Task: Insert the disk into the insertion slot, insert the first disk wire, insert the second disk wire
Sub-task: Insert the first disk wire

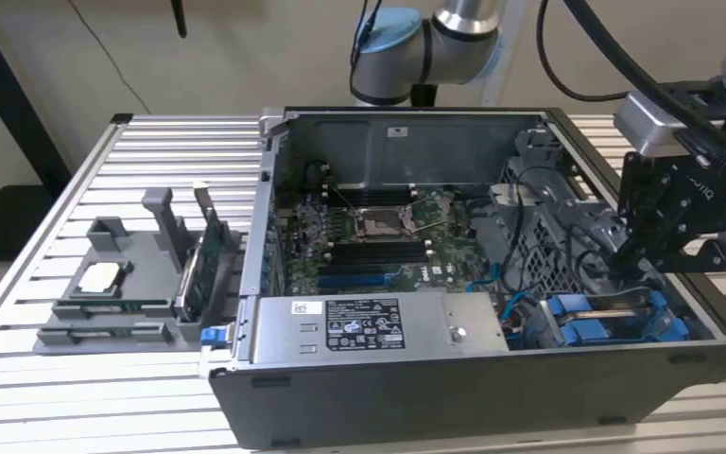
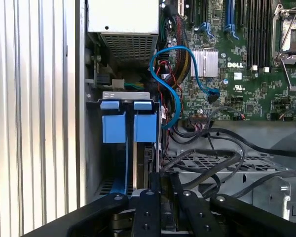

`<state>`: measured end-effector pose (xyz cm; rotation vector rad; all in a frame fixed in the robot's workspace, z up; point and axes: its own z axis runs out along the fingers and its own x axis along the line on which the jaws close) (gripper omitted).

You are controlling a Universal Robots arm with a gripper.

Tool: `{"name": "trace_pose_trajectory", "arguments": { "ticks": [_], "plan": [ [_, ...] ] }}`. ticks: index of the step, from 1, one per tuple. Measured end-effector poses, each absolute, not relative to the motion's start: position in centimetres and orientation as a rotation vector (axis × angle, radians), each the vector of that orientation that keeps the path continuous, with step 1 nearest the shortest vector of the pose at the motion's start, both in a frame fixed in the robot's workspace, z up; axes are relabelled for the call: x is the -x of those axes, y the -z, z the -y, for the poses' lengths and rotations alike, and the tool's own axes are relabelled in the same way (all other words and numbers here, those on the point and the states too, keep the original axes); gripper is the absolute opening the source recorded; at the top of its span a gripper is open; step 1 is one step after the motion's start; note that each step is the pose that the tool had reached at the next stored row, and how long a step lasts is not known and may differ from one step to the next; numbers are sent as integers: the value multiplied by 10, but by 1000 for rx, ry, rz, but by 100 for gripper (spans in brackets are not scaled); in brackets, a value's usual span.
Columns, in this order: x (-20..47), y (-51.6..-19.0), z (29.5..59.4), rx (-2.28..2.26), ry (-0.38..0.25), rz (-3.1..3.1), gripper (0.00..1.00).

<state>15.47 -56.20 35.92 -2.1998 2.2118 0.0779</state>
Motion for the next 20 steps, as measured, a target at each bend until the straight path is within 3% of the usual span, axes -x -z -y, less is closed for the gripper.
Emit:
{"name": "trace_pose_trajectory", "arguments": {
  "ticks": [20],
  "plan": [
    [-161, -352, 569, 2201, -83, -2213, 19]
  ]
}}
